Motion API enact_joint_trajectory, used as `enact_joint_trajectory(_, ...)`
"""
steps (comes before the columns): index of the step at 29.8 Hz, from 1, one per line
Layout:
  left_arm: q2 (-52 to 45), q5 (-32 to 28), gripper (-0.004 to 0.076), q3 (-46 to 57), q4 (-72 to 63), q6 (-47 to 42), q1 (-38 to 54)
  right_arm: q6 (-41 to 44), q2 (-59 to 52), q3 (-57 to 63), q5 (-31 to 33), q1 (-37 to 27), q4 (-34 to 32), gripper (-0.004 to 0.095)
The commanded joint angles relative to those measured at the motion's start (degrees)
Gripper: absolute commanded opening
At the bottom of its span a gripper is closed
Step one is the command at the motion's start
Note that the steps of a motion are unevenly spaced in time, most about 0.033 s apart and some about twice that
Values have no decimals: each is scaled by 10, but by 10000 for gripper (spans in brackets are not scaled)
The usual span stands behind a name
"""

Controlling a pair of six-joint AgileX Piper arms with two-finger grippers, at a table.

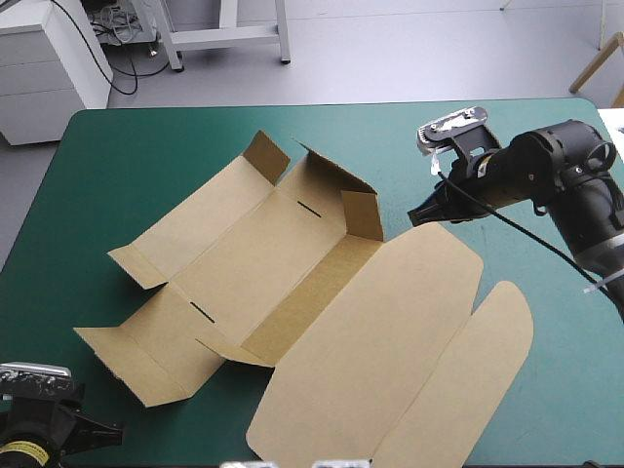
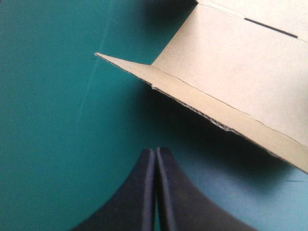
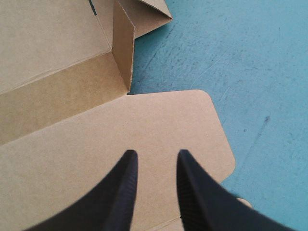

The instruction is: Fold the box

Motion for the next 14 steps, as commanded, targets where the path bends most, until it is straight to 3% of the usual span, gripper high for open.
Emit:
enact_joint_trajectory(1, 6, -44, -10, -12, 5, -3, -1, 19, -20, -13, -22, -1, 14, 523)
enact_joint_trajectory(5, 6, -42, -10, -12, 5, -4, -1, 18, -20, -13, -22, -1, 16, 696)
enact_joint_trajectory(9, 6, -36, -10, -12, 2, -5, -1, 19, -20, -13, -26, -1, 29, 697)
enact_joint_trajectory(14, 6, -28, -10, -12, 2, -5, -1, -3, -18, -13, -82, -1, 54, 666)
